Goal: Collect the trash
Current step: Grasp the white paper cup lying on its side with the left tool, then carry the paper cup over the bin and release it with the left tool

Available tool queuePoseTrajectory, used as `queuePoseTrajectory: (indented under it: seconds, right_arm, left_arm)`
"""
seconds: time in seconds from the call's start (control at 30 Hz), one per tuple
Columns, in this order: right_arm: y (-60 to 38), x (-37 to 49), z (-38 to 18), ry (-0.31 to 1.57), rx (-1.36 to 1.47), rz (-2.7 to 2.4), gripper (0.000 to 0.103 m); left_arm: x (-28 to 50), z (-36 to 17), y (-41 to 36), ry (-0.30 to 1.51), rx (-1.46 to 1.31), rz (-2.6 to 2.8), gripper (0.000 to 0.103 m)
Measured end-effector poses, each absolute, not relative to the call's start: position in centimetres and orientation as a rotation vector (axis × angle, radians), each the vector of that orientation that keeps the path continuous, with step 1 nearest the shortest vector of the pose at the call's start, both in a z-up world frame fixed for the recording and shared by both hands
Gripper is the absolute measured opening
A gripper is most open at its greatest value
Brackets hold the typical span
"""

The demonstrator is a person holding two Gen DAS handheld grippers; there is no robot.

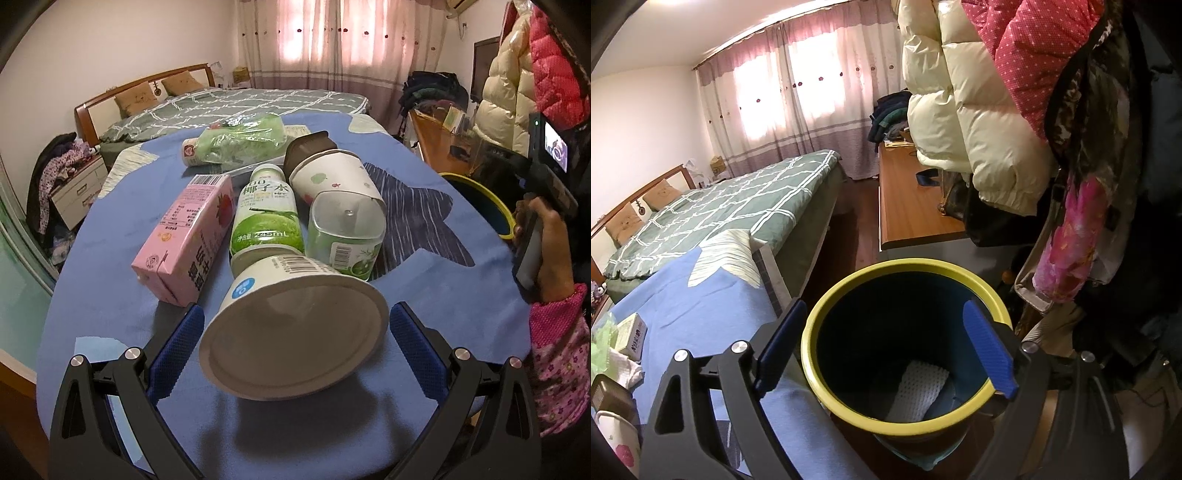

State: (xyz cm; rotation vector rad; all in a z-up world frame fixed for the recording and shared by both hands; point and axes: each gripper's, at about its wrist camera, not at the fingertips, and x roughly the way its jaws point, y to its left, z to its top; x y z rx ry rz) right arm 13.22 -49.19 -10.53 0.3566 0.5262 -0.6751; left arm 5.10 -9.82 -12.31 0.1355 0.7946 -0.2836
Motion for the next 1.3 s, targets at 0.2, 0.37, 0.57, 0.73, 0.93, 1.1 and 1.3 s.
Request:
queuePoseTrajectory:
  seconds: [0.2, 0.37, 0.57, 0.73, 0.93, 1.1, 1.3]
  right_arm:
    - [-49.1, 13.3, -10.6, 0.526, 0.361, -0.668, 0.082]
    - [-49.0, 13.3, -10.6, 0.525, 0.363, -0.667, 0.082]
    - [-48.8, 13.4, -10.6, 0.522, 0.363, -0.649, 0.082]
    - [-49.1, 12.4, -9.6, 0.505, 0.373, -0.607, 0.082]
    - [-50.5, 9.9, -8.3, 0.474, 0.392, -0.583, 0.082]
    - [-51.8, 7.8, -7.5, 0.452, 0.395, -0.587, 0.082]
    - [-53.0, 6.3, -7.5, 0.461, 0.368, -0.590, 0.082]
  left_arm:
    - [4.9, -12.2, -10.5, 0.792, 0.184, -0.311, 0.090]
    - [4.2, -11.5, -10.7, 0.770, 0.218, -0.340, 0.089]
    - [2.9, -8.3, -10.3, 0.685, 0.212, -0.354, 0.089]
    - [3.9, -6.2, -11.2, 0.639, 0.205, -0.370, 0.089]
    - [6.4, -5.0, -14.0, 0.619, 0.199, -0.418, 0.089]
    - [9.2, -4.3, -17.9, 0.619, 0.208, -0.482, 0.089]
    - [12.1, -3.8, -25.1, 0.621, 0.250, -0.592, 0.089]
